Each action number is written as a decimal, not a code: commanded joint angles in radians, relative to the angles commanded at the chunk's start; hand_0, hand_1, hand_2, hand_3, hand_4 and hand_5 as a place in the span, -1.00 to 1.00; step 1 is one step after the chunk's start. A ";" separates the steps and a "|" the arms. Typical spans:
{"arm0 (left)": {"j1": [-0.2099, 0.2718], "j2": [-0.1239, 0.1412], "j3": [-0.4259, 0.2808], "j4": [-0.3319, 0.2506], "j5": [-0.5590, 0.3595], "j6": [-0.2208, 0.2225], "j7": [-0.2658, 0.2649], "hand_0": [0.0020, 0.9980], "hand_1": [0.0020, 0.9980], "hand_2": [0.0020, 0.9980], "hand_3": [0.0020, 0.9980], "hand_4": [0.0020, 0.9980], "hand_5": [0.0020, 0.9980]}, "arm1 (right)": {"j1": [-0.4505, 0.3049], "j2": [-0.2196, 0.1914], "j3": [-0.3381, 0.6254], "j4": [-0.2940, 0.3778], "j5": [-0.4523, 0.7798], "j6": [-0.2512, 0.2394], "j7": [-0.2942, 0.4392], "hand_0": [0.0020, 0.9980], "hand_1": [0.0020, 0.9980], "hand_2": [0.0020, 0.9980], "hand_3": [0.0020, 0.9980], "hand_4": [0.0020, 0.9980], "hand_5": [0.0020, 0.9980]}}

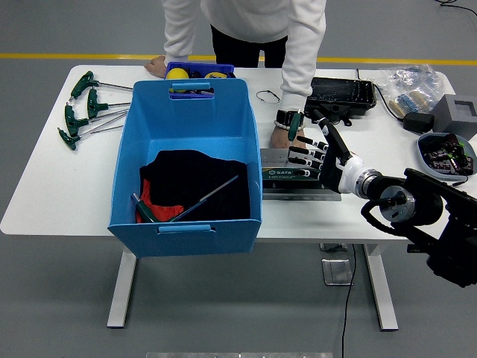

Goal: Lift tool from toolbox,place it in box,lift tool from toolbox,place it in box

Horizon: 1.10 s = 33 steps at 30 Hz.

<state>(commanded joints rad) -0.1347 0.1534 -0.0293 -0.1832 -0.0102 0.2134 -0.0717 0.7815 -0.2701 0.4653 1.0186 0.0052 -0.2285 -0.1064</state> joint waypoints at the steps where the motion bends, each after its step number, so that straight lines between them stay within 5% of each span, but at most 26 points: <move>1: -0.001 0.000 0.005 -0.001 -0.004 0.001 -0.001 0.49 0.37 0.52 0.54 0.58 0.49 | 0.004 0.007 -0.002 -0.008 0.002 0.000 0.001 -0.35 -0.04 0.39 0.73 1.00 0.87; 33: -0.005 -0.001 0.029 -0.012 -0.023 0.013 -0.019 0.50 0.41 0.56 0.54 0.58 0.48 | 0.040 0.095 -0.012 -0.052 0.031 0.007 0.028 -0.34 -0.03 0.36 0.64 1.00 0.87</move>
<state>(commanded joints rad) -0.1397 0.1526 0.0000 -0.1951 -0.0336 0.2266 -0.0903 0.8211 -0.1752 0.4529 0.9667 0.0366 -0.2215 -0.0785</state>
